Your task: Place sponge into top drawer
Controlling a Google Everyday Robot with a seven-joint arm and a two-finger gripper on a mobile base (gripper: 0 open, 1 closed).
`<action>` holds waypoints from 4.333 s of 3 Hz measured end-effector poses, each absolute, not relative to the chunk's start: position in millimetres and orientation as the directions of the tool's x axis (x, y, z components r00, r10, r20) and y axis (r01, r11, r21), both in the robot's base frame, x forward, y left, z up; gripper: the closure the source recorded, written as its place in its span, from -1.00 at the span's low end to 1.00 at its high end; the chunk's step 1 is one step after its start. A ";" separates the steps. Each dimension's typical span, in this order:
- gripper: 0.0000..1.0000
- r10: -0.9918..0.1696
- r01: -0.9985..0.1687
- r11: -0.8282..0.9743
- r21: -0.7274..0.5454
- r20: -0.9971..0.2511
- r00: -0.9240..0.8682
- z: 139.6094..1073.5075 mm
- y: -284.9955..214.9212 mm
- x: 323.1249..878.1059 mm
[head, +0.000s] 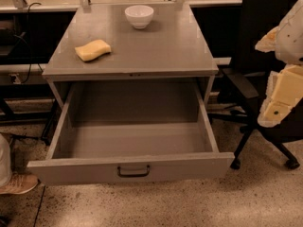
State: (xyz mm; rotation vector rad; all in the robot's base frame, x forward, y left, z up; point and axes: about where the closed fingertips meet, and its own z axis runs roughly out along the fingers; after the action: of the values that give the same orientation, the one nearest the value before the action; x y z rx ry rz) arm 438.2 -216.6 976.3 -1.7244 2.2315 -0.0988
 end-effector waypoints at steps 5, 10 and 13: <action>-1.00 -0.698 -0.870 0.471 -0.146 -0.664 -0.267 972.7 -69.4 616.2; -1.00 -0.706 -0.895 0.404 -0.190 -0.687 -0.173 905.2 150.2 767.9; -0.57 -0.758 -0.895 0.428 -0.129 -0.590 -0.278 837.0 199.4 811.8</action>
Offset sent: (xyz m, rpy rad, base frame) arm 0.1357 0.0948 -0.0146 0.2882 -0.0548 0.0607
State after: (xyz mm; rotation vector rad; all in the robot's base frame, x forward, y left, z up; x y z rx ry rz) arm 811.8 199.4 837.0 -1.3886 2.1029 0.3054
